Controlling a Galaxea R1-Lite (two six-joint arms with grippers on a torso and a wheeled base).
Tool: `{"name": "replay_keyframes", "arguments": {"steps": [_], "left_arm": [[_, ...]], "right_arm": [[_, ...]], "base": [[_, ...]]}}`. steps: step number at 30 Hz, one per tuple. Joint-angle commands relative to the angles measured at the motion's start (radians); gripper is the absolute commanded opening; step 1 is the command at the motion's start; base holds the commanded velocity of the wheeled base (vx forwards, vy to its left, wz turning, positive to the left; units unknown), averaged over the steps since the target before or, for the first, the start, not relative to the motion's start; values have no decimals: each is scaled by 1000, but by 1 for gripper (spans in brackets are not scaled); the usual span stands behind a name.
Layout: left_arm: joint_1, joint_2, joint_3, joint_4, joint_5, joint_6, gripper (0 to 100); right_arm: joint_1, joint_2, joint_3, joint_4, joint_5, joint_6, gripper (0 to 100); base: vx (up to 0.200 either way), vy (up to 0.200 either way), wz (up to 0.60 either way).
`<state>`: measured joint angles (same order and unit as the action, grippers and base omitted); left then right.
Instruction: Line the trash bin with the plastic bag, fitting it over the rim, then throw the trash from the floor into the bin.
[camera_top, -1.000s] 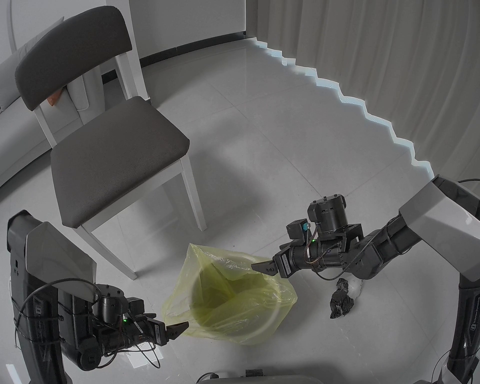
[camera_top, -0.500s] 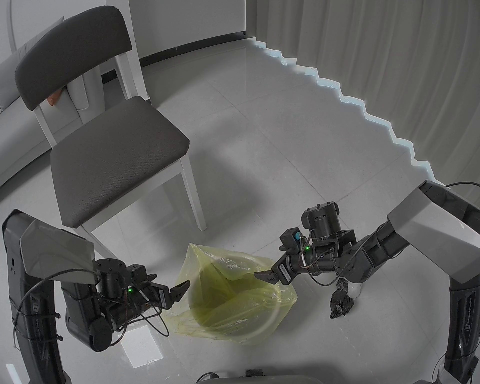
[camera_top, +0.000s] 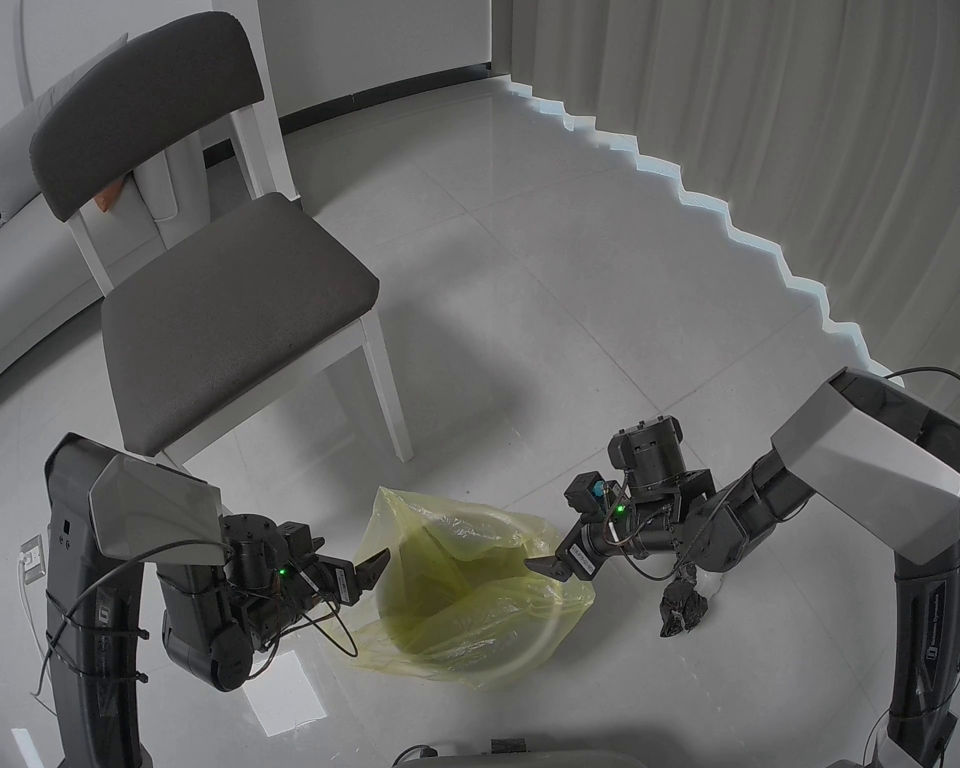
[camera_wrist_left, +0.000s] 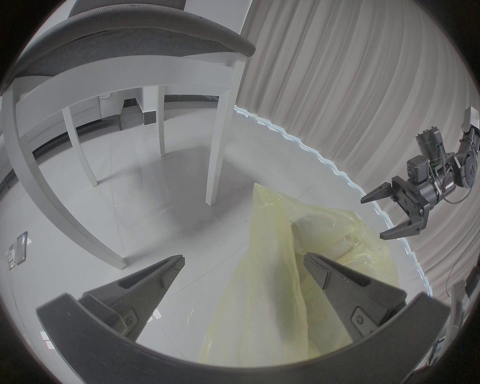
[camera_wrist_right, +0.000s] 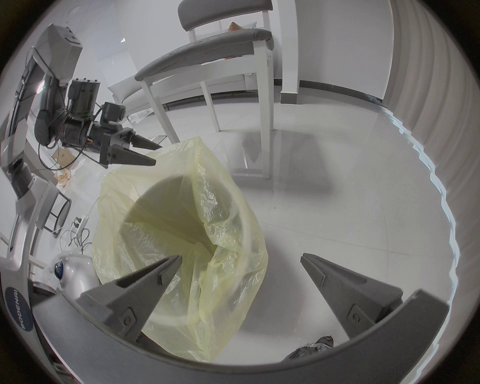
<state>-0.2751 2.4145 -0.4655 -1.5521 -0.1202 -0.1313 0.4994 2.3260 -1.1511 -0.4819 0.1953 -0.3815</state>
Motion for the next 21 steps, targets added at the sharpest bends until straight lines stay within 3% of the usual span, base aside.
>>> {"name": "replay_keyframes", "arguments": {"steps": [1, 14, 15, 21], "left_arm": [[1, 5, 2, -19, 8, -1, 100], [1, -23, 27, -19, 10, -1, 100], [1, -23, 27, -19, 11, -1, 100], [-4, -21, 24, -19, 11, -1, 100]], "right_arm": [[10, 9, 7, -1, -2, -13, 100], [36, 79, -52, 0, -40, -39, 100], [34, 81, -58, 0, -42, -46, 0], [27, 87, -67, 2, -85, -45, 0]], "base": [[0, 0, 0], [0, 0, 0], [0, 0, 0], [0, 0, 0]]}}
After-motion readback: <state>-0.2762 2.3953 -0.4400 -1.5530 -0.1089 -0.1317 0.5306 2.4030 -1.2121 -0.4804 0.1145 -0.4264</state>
